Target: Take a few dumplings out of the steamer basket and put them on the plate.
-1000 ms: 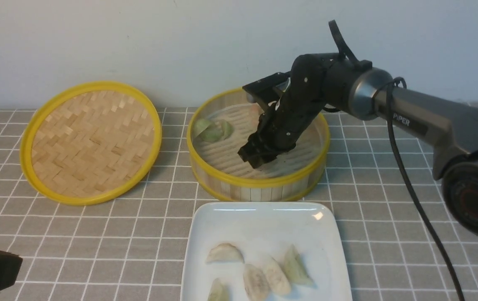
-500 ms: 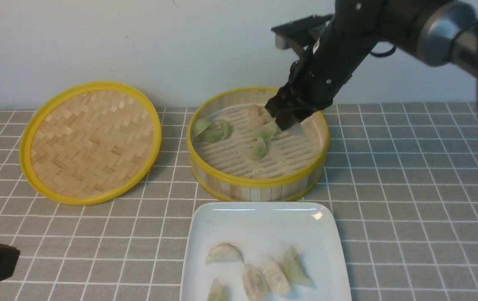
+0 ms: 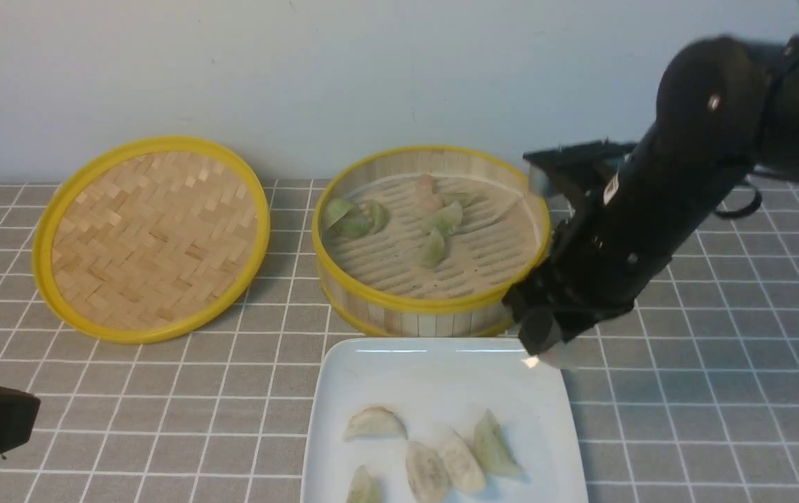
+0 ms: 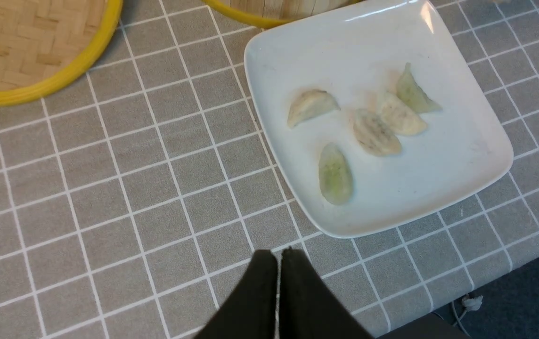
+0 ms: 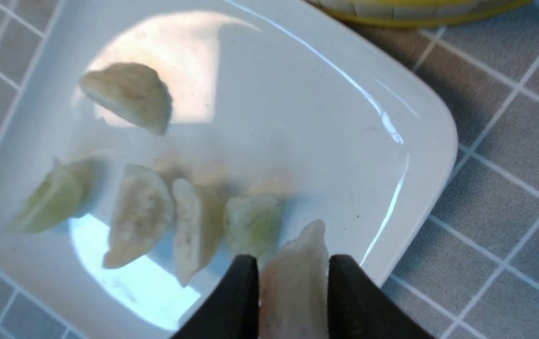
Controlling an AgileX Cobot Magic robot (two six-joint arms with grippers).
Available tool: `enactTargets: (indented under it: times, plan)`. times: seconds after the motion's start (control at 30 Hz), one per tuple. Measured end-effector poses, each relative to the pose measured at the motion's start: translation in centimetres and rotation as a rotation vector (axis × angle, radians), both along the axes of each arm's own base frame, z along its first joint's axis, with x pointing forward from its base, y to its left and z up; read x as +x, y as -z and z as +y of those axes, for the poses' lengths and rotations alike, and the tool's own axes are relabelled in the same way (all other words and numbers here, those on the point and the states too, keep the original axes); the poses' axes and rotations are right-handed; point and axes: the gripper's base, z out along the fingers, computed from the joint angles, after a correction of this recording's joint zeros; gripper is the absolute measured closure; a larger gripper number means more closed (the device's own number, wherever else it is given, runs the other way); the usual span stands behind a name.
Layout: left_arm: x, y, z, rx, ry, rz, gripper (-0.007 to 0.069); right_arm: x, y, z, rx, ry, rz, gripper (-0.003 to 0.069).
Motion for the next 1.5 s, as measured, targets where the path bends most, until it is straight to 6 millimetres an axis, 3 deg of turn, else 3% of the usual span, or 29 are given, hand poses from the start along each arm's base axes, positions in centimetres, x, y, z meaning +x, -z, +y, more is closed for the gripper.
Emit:
enactTargets:
  times: [0.17, 0.37, 0.5, 0.57, 0.63, 0.73, 0.8, 0.83, 0.93, 1.07, 1.1, 1.13, 1.2, 1.23, 1.3, 1.5]
  plan:
    - [0.1, -0.1, -0.1, -0.009, -0.001, -0.014, 0.0629, 0.9, 3.8, 0.5, -0.017, 0.023, 0.009, 0.0459]
    - [0.1, -0.1, -0.1, -0.01, 0.0, -0.021, 0.0629, 1.3, 5.1, 0.6, -0.023, 0.031, 0.015, 0.0232]
    - [0.2, -0.2, -0.1, -0.015, -0.001, -0.031, 0.0629, 1.4, 4.3, 0.7, -0.028, 0.017, 0.016, 0.0173]
    - [0.3, -0.3, -0.1, -0.023, -0.002, -0.045, 0.0629, 1.2, 1.9, 0.4, -0.031, -0.003, -0.02, 0.0218]
    - [0.4, -0.4, -0.2, -0.03, -0.003, -0.058, 0.0629, 0.5, -0.6, 0.1, -0.016, -0.01, -0.066, 0.0309]
    - [0.7, -0.6, -0.3, -0.048, -0.006, -0.09, 0.0629, -2.3, -6.4, -1.2, 0.03, -0.022, -0.169, 0.0547]
    - [0.9, -0.8, -0.4, -0.056, -0.007, -0.105, 0.0629, -3.5, -8.4, -1.7, 0.048, -0.025, -0.207, 0.0589]
    - [1.0, -0.9, -0.5, -0.067, -0.008, -0.124, 0.0629, -5.5, -11.2, -2.6, 0.081, -0.027, -0.277, 0.0634]
    - [1.7, -1.2, -0.8, -0.093, -0.013, -0.172, 0.0629, -10.5, -16.5, -5.1, 0.159, -0.016, -0.486, 0.0666]
    - [2.3, -1.6, -1.1, -0.119, -0.017, -0.217, 0.0629, -15.1, -19.2, -7.6, 0.222, 0.005, -0.676, 0.0671]
    - [2.6, -1.7, -1.2, -0.128, -0.019, -0.232, 0.0629, -17.7, -19.8, -8.9, 0.255, 0.022, -0.776, 0.0671]
    - [2.8, -1.7, -1.3, -0.13, -0.019, -0.236, 0.0629, -18.3, -19.8, -9.2, 0.264, 0.026, -0.799, 0.0671]
    - [3.6, -1.6, -1.7, -0.137, -0.022, -0.248, 0.0629, -22.3, -19.1, -11.3, 0.33, 0.056, -0.954, 0.0671]
    - [3.6, -1.6, -1.8, -0.137, -0.022, -0.248, 0.0629, -22.6, -19.3, -11.4, 0.34, 0.059, -0.975, 0.0671]
    - [4.5, -1.3, -2.2, -0.131, -0.023, -0.24, 0.0629, -25.3, -17.8, -12.9, 0.396, 0.088, -1.101, 0.0671]
    - [6.5, -0.2, -3.2, -0.101, -0.021, -0.191, 0.0629, -29.3, -13.1, -15.1, 0.547, 0.183, -1.296, 0.0672]
